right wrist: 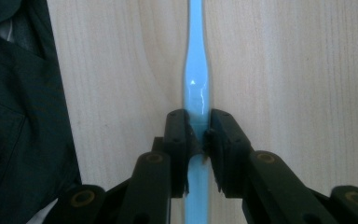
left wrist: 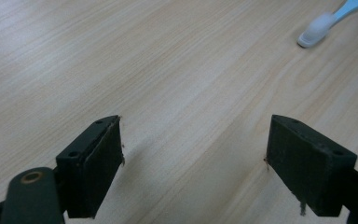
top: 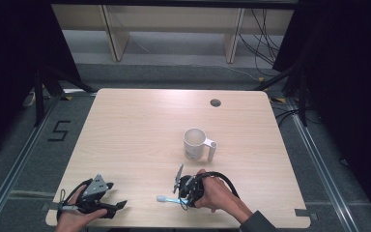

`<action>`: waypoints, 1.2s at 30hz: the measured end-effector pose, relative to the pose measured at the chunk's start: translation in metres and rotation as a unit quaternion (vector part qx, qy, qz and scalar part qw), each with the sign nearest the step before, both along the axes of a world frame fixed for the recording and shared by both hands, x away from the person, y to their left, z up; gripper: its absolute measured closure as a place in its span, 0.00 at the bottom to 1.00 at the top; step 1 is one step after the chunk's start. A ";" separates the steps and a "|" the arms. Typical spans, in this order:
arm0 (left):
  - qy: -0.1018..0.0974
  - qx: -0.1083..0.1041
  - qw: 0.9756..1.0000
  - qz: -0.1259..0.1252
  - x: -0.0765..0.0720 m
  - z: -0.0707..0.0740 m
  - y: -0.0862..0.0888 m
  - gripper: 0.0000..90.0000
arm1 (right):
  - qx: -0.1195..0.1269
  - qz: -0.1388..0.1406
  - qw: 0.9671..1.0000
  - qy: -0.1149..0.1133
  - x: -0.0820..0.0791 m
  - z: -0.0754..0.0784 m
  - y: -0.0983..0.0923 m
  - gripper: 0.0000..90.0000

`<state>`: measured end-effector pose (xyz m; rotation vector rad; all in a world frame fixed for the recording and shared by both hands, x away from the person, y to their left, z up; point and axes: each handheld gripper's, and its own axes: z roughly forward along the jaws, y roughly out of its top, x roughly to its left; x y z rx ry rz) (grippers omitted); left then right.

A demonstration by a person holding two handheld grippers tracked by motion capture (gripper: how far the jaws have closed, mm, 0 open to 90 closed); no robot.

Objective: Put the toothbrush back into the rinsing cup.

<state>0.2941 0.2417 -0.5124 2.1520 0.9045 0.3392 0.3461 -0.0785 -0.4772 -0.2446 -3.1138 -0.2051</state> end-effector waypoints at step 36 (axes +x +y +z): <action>-0.002 0.010 1.000 -0.007 0.001 0.001 0.001 0.20 | 0.024 -0.016 0.999 -0.033 -0.002 0.018 -0.008 0.88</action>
